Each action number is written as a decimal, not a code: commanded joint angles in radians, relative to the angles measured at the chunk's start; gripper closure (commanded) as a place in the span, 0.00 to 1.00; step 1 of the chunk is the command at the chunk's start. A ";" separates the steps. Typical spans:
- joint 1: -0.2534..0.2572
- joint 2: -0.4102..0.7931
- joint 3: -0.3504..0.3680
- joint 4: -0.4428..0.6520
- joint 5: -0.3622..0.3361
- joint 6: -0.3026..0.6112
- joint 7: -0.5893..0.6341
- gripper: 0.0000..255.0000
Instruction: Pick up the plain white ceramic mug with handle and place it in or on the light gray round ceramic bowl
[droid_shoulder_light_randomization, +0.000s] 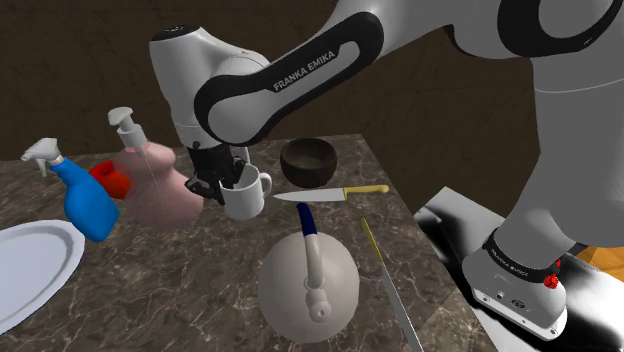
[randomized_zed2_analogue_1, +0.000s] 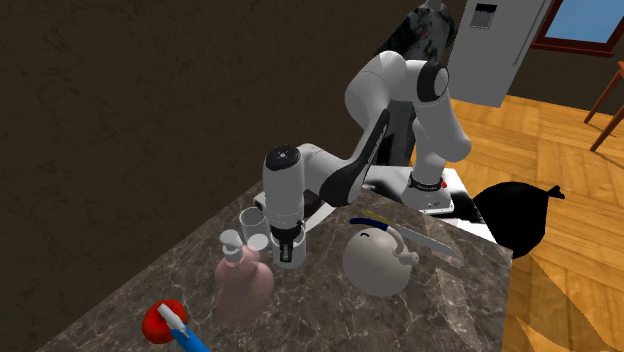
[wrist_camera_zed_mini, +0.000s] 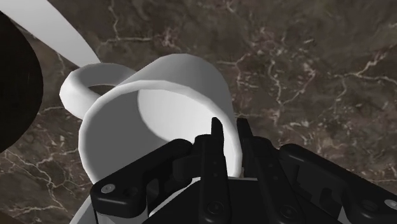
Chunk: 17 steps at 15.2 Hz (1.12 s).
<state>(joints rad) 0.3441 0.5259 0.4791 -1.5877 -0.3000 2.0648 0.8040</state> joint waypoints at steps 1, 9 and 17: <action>-0.001 -0.013 0.004 0.010 0.007 -0.021 -0.004 1.00; -0.003 -0.046 0.016 0.070 0.029 -0.110 -0.020 1.00; 0.001 -0.067 0.024 0.148 0.044 -0.206 -0.034 1.00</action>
<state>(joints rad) 0.3442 0.4599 0.5025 -1.4510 -0.2576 1.8709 0.7719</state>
